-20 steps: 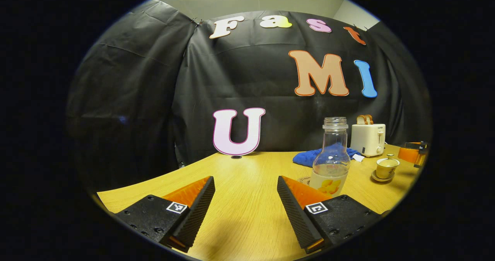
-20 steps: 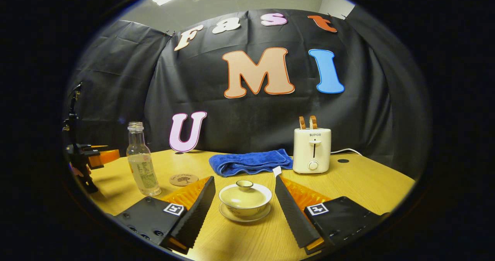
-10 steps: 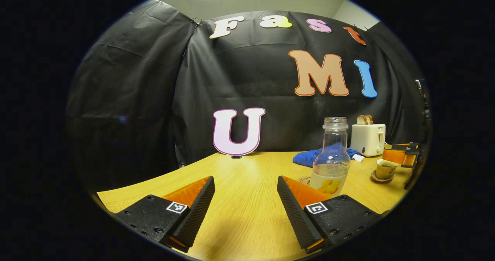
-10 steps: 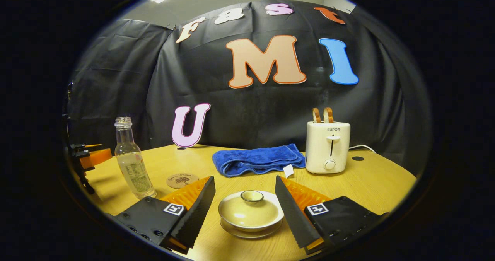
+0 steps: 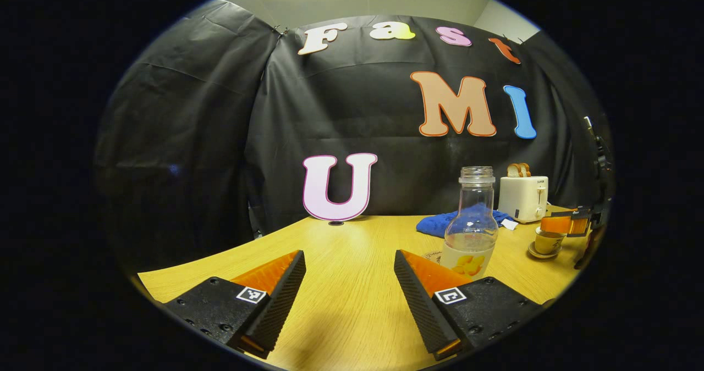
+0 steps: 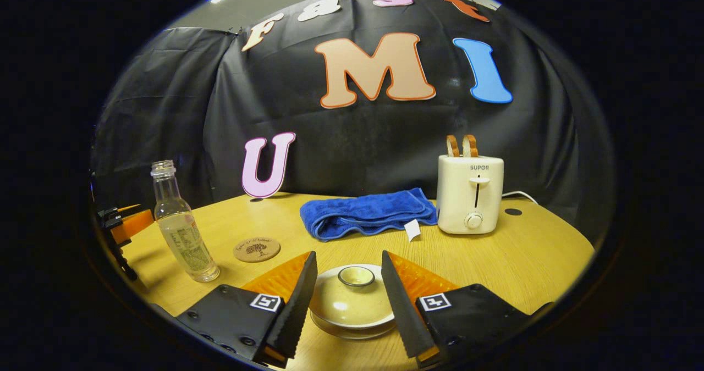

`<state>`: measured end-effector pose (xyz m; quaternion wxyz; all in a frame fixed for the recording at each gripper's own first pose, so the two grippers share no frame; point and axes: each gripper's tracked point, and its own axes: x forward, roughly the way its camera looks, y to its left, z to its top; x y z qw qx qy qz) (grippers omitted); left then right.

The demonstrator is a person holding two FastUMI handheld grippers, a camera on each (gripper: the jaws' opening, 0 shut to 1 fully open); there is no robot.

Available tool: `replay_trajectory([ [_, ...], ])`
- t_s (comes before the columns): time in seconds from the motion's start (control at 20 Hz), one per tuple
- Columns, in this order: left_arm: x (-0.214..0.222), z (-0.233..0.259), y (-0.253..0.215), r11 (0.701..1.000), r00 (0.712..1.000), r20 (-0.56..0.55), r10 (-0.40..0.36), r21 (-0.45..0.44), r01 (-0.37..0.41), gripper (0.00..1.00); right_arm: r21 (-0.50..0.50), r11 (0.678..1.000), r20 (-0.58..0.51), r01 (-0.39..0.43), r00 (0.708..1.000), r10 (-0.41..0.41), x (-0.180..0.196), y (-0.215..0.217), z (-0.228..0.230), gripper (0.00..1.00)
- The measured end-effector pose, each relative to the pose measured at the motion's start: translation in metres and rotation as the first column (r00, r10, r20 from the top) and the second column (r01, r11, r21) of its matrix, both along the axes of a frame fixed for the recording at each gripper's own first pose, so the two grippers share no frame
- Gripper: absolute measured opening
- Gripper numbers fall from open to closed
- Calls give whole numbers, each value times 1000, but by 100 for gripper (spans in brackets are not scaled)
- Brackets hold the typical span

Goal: Open the teacup lid with one hand, grasp the water bottle and pour water into the teacup with the other hand; after pouring, place the water bottle on the coaster and then close the teacup lid.

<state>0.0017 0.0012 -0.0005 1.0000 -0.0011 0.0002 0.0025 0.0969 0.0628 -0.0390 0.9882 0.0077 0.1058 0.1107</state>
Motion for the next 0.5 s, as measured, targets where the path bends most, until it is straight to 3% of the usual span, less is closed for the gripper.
replay_trajectory([
  [0.1, 0, 0, 0, 1000, 1000, -1, 0, 0, 0, 95, -5, 1000, -8, -7, 1000, 7, 3, 2, -2, 76],
  [0.2, 0, 0, 0, 1000, 1000, 0, -1, 0, 1, 95, -16, 1000, 0, 0, 1000, 0, 3, 1, 1, 54],
  [0.3, 0, 0, 0, 1000, 1000, 0, -1, 0, 1, 95, -7, 1000, 5, 6, 1000, -6, 3, -1, 2, 54],
  [0.4, 0, 0, 0, 1000, 1000, -1, -2, 0, 2, 95, 22, 999, -1, 32, 1000, -32, 4, -7, 1, 32],
  [0.5, 0, -1, -1, 1000, 1000, -1, -2, -1, 2, 94, 39, 999, 0, 25, 1000, -25, 5, -5, 2, 32],
])
